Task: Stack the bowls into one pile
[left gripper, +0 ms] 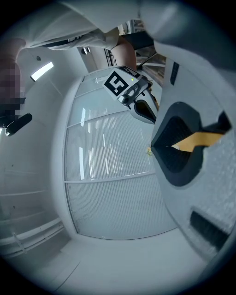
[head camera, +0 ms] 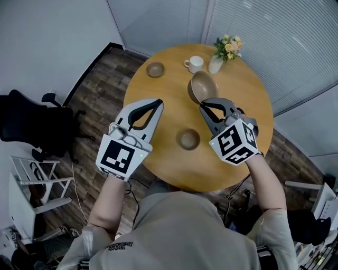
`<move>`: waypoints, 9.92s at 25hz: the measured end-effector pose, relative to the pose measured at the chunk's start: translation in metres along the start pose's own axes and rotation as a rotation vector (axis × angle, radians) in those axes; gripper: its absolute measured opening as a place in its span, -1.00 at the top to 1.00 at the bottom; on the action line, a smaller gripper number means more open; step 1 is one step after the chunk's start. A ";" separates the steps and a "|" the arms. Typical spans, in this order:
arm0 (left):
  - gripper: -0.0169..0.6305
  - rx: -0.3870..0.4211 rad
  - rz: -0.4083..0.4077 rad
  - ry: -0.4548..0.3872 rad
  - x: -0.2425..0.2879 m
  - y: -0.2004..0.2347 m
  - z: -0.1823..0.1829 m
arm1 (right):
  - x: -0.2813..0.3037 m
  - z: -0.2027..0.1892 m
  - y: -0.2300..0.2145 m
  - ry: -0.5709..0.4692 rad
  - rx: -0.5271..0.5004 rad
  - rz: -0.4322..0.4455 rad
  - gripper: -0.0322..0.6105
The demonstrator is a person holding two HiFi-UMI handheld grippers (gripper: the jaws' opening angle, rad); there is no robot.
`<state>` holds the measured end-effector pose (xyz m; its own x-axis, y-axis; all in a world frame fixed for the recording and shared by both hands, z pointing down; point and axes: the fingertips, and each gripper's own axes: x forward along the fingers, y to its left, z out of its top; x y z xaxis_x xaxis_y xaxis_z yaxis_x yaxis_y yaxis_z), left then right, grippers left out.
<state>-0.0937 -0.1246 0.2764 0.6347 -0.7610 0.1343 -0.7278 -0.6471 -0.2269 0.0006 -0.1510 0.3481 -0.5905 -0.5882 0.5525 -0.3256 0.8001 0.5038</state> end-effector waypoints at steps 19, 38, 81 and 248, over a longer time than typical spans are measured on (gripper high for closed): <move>0.89 -0.094 -0.025 0.150 -0.002 -0.024 -0.104 | 0.051 -0.059 0.087 0.141 0.047 0.189 0.79; 0.89 -0.157 -0.090 0.308 0.008 -0.051 -0.191 | 0.093 -0.143 0.193 0.318 0.098 0.398 0.79; 0.89 -0.138 -0.135 0.356 0.013 -0.058 -0.196 | 0.085 -0.151 0.201 0.239 0.486 0.383 0.79; 0.87 0.383 -0.292 0.930 0.217 0.188 -0.446 | 0.043 -0.096 -0.014 -0.043 0.770 -0.244 0.79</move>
<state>-0.2083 -0.4319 0.6933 0.2045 -0.4185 0.8849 -0.3449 -0.8768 -0.3349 0.0500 -0.1987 0.4289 -0.4601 -0.7641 0.4522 -0.8569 0.5155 -0.0007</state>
